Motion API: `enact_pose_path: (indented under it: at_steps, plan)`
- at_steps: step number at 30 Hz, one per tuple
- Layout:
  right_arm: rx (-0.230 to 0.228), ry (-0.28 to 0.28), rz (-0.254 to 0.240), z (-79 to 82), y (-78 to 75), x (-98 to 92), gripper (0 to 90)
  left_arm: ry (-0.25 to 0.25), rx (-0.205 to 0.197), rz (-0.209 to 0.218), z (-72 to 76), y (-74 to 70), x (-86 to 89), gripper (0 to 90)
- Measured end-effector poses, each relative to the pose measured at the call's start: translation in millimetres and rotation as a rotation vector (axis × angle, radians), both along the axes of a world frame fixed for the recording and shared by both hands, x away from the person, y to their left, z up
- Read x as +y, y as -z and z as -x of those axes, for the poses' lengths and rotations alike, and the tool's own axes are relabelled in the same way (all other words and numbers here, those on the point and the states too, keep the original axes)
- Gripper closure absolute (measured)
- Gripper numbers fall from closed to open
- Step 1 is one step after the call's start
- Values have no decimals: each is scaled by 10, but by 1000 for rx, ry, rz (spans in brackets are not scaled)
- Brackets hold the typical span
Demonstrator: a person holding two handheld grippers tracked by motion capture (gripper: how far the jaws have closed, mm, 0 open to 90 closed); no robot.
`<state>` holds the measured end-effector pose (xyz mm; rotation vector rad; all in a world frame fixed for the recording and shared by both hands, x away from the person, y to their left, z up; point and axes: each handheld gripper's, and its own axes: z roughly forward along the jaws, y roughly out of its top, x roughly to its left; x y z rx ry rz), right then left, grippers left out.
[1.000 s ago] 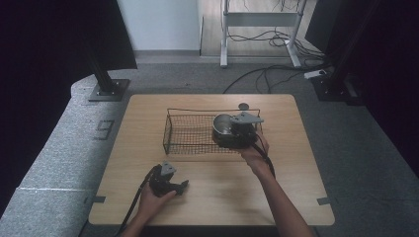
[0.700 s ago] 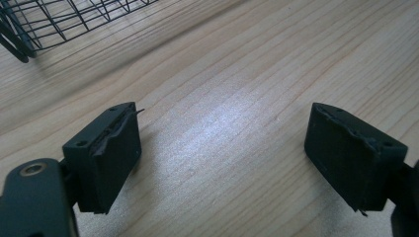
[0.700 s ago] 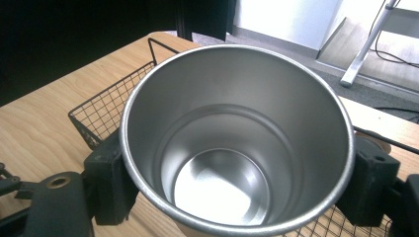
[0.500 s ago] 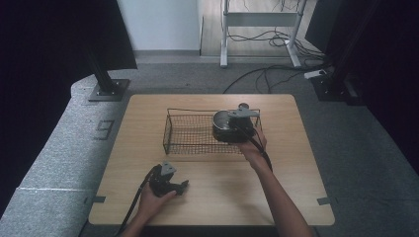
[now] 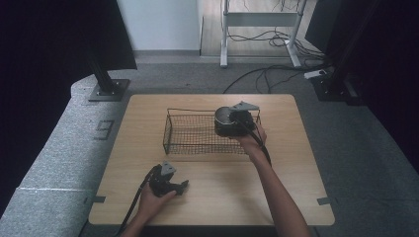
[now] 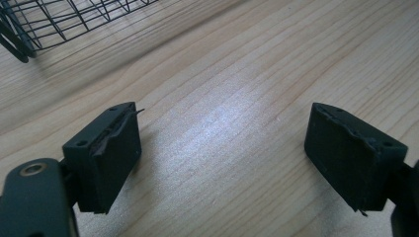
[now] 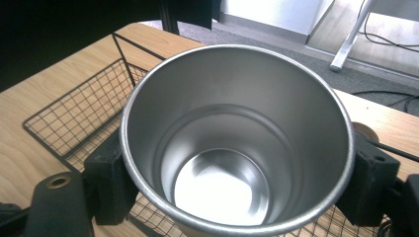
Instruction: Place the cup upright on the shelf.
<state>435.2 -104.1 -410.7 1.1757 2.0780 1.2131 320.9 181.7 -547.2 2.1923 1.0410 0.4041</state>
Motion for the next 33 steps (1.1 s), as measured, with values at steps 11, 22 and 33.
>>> enact_pose_path:
  at_steps: [11,22,33]
  plan:
    - [23,9,14,-147,50,29,185,-1,-1,1,0,1,-1,141]
    - [79,50,21,-349,226,24,185,-1,0,1,0,1,0,141]
    - [105,72,18,-418,326,26,185,-1,0,1,0,1,0,142]
